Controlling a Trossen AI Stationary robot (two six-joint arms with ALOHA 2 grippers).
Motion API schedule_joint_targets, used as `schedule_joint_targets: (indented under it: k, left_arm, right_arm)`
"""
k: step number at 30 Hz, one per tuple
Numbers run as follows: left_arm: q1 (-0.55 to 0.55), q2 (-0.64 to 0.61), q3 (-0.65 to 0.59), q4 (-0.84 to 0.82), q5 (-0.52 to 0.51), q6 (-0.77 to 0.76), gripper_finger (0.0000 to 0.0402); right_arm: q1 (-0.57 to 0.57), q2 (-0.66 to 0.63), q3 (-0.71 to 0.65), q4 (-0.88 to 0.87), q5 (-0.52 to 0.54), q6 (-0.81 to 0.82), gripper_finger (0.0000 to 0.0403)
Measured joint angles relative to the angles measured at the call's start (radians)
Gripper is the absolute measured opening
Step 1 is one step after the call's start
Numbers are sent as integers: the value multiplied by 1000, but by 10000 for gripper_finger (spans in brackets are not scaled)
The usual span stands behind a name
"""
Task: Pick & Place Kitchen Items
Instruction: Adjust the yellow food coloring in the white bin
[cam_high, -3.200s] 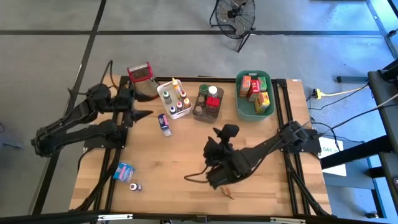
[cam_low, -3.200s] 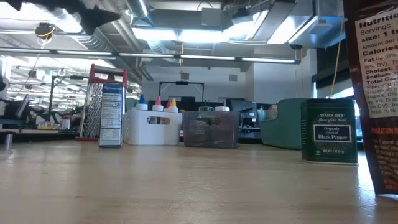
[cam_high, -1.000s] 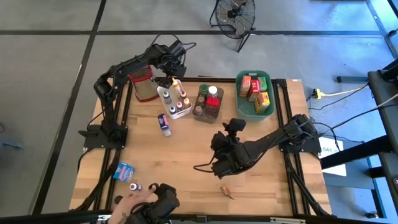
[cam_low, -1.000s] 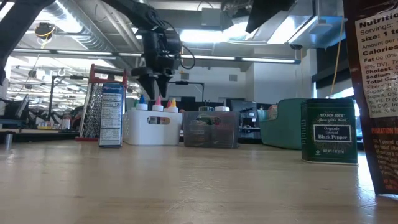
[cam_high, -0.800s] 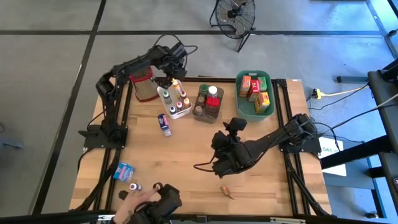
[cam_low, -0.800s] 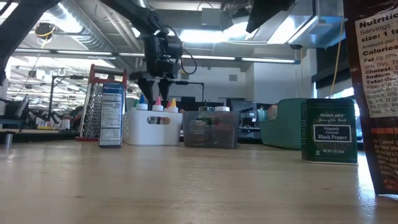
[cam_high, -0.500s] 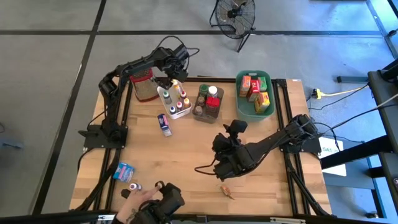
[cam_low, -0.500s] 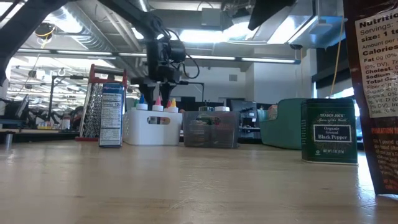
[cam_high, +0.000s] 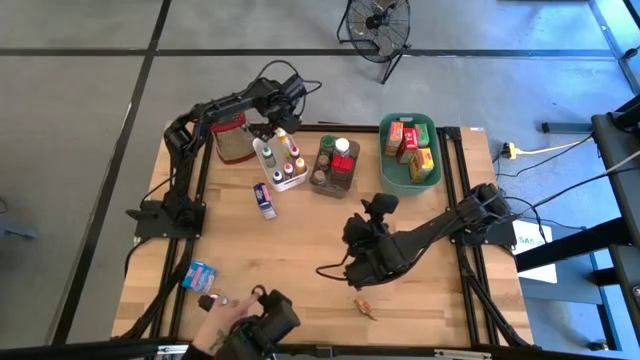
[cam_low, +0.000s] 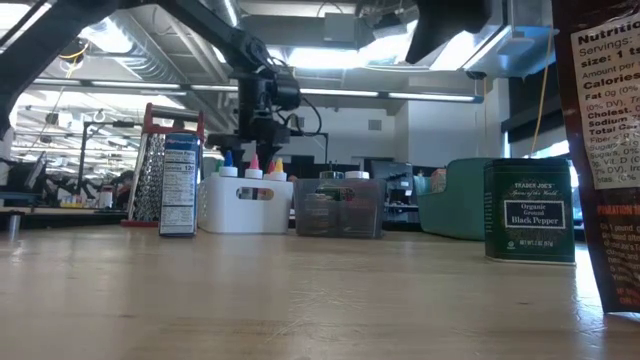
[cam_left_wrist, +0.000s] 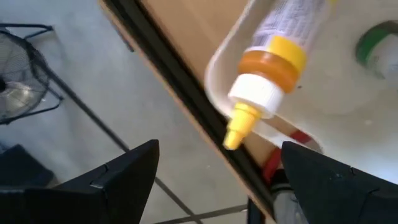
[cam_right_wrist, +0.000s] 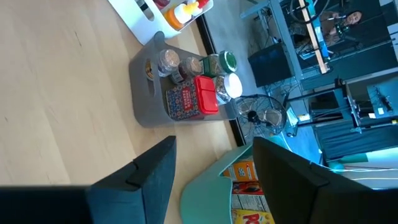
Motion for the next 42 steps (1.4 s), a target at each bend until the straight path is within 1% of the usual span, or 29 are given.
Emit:
schedule_joint_targets:
  k: [8, 21, 27, 31, 35, 42]
  left_arm:
    - [7, 5, 0, 15, -3, 16, 333]
    - [10, 5, 0, 44, -1, 75, 333]
    - [13, 8, 0, 51, 0, 76, 333]
    - [13, 31, 0, 57, -4, 92, 333]
    - [13, 48, 0, 91, -16, 86, 333]
    - [10, 52, 0, 93, -15, 85, 333]
  right_arm:
    - [0, -30, -38, 18, 5, 8, 213]
    - [0, -30, -40, 20, 9, 8, 213]
    - [0, -30, -40, 20, 9, 8, 213]
    - [0, -30, -41, 20, 9, 8, 213]
    - [0, -30, -59, 29, 8, 8, 213]
    - [0, -31, -72, 24, 9, 11, 213]
